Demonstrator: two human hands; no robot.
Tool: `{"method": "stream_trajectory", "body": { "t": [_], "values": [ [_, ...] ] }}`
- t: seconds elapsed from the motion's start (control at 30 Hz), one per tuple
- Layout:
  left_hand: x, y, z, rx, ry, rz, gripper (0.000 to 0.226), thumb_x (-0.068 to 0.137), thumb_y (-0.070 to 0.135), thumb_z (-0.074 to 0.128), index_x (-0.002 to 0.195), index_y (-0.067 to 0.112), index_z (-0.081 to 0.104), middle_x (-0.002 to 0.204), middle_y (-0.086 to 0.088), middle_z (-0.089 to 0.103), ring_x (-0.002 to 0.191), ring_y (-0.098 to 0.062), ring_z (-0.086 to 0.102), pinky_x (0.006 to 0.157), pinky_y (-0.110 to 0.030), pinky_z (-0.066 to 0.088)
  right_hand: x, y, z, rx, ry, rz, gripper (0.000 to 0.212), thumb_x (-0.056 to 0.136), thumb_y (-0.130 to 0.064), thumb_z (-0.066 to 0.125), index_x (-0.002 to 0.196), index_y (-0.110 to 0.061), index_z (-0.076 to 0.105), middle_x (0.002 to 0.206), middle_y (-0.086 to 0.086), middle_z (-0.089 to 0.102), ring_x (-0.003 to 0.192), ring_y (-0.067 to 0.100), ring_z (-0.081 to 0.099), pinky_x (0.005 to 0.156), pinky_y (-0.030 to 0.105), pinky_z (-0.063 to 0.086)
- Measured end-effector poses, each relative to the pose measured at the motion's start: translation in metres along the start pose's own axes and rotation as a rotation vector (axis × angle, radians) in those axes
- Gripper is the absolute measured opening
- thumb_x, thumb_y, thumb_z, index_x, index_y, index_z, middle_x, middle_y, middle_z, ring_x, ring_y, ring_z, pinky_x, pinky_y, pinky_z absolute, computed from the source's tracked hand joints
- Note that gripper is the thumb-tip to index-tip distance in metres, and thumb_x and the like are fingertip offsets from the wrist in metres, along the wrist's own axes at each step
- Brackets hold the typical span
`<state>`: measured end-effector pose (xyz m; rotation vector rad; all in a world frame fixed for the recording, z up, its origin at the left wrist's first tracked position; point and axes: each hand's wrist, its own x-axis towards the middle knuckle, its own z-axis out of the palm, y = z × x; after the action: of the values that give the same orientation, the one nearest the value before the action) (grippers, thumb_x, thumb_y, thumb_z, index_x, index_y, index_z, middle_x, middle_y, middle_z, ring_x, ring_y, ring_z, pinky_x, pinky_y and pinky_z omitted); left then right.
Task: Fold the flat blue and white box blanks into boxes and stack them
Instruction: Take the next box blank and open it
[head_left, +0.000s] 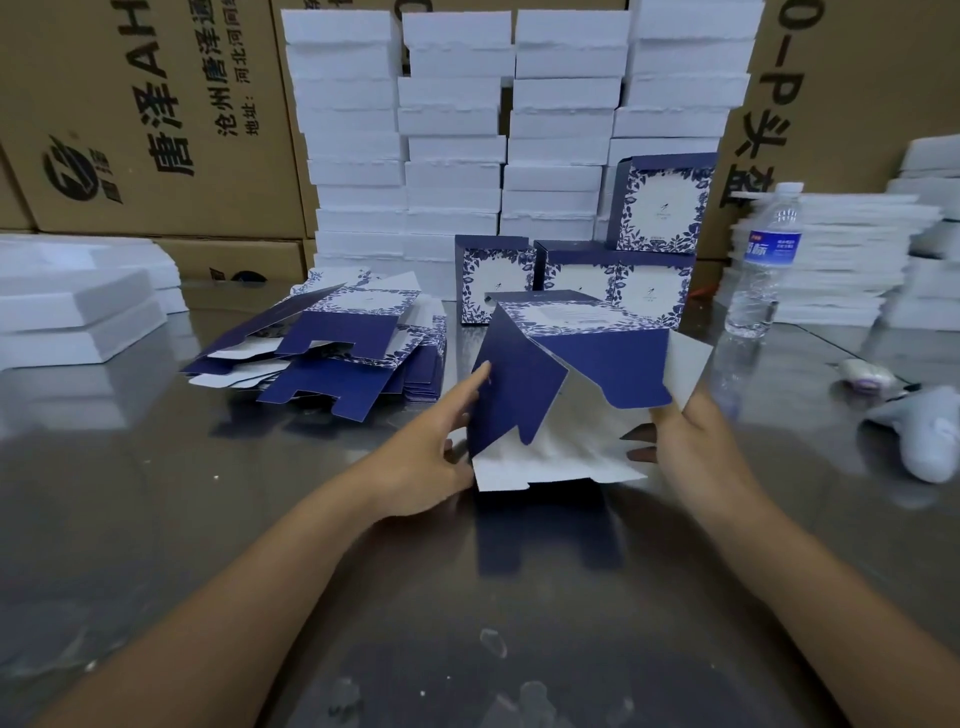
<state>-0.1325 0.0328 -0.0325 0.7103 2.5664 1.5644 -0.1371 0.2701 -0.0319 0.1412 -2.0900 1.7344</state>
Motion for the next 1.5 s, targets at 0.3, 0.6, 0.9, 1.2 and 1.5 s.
{"method": "stream_trajectory", "body": {
  "t": [0.3, 0.6, 0.9, 1.2, 1.5],
  "values": [
    [0.004, -0.002, -0.002, -0.103, 0.201, 0.034, 0.09, 0.08, 0.009, 0.072, 0.147, 0.037, 0.02, 0.138, 0.009, 0.049, 0.118, 0.01, 0.05, 0.095, -0.014, 0.045, -0.012, -0.011, 0.002, -0.105, -0.11, -0.105, 0.038, 0.075, -0.076, 0.033, 0.091, -0.056, 0.061, 0.09, -0.015, 0.071, 0.09, 0.009, 0.065, 0.087, 0.039, 0.05],
    [0.0, 0.004, -0.001, -0.072, 0.347, 0.04, 0.06, 0.072, 0.032, 0.078, 0.119, 0.047, 0.043, 0.109, 0.035, 0.058, 0.098, 0.022, 0.052, 0.072, 0.001, 0.042, -0.023, -0.019, 0.007, -0.183, -0.216, -0.121, 0.06, 0.073, -0.082, 0.026, 0.092, -0.04, 0.065, 0.092, -0.017, 0.069, 0.087, 0.0, 0.062, 0.09, 0.039, 0.048],
    [0.002, 0.005, 0.002, -0.056, 0.444, -0.024, 0.058, 0.074, 0.044, 0.072, 0.122, 0.043, 0.039, 0.103, 0.039, 0.048, 0.09, 0.025, 0.048, 0.068, -0.003, 0.037, -0.026, -0.022, 0.01, -0.205, -0.244, -0.185, 0.078, 0.079, -0.076, 0.025, 0.096, -0.01, 0.063, 0.095, 0.005, 0.068, 0.093, 0.02, 0.06, 0.086, 0.038, 0.047],
    [0.005, 0.012, 0.008, -0.267, 0.488, -0.018, 0.017, 0.098, 0.029, 0.045, 0.107, 0.033, 0.059, 0.103, 0.008, 0.066, 0.1, -0.01, 0.065, 0.075, -0.028, 0.058, -0.025, -0.015, 0.011, -0.273, -0.178, -0.303, 0.05, 0.088, -0.034, 0.059, 0.127, -0.055, 0.035, 0.108, -0.042, 0.051, 0.095, -0.011, 0.054, 0.072, 0.003, 0.042],
    [0.007, 0.022, 0.015, -0.234, 0.638, 0.041, 0.035, 0.102, 0.027, 0.038, 0.069, 0.022, 0.05, 0.044, 0.024, 0.05, 0.049, 0.008, 0.05, 0.066, -0.018, 0.056, -0.028, -0.018, 0.015, -0.578, -0.012, -0.012, 0.056, 0.08, -0.063, 0.04, 0.095, -0.013, 0.061, 0.087, 0.0, 0.066, 0.083, 0.023, 0.063, 0.078, 0.039, 0.05]
  ]
}}
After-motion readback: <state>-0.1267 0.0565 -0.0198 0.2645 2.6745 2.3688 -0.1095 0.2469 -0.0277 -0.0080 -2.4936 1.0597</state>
